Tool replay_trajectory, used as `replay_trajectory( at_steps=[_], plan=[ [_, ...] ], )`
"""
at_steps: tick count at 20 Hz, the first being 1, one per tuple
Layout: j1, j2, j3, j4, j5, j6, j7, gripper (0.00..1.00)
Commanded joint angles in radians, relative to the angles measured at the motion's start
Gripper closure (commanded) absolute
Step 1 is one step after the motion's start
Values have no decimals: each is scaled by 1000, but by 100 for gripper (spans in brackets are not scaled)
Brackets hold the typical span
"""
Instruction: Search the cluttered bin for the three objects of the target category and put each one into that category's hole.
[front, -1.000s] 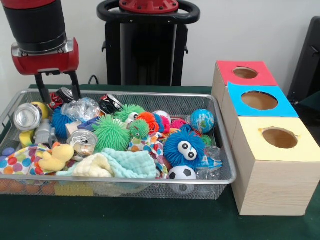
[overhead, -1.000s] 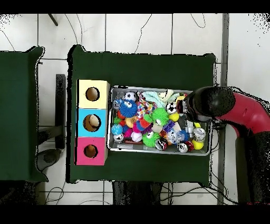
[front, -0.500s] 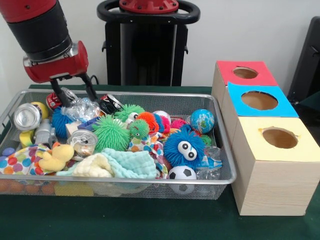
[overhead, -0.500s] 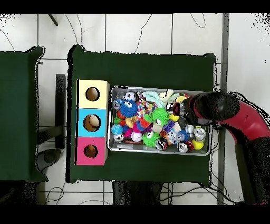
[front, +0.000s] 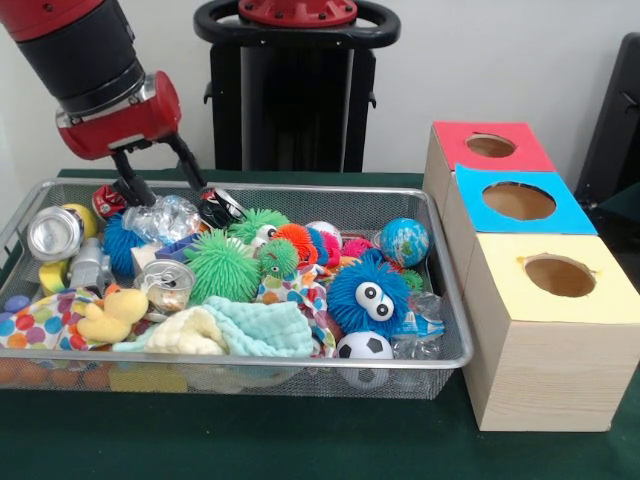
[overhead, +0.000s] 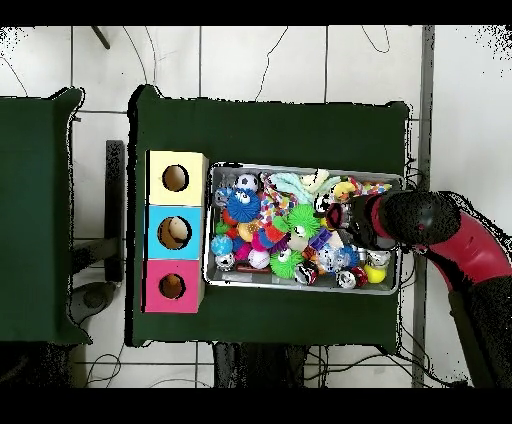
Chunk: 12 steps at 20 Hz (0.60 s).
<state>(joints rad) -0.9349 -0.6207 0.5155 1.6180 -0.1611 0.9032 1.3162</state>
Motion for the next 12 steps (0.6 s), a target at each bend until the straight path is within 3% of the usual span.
replay_trajectory(
  at_steps=[1, 8, 12],
  plan=[
    [15, 10, 87, 83, -12, -8, -67, 0],
    [50, 33, 46, 69, -63, 14, -53, 0],
    [57, 50, 40, 83, -85, -29, -42, 0]
  ],
)
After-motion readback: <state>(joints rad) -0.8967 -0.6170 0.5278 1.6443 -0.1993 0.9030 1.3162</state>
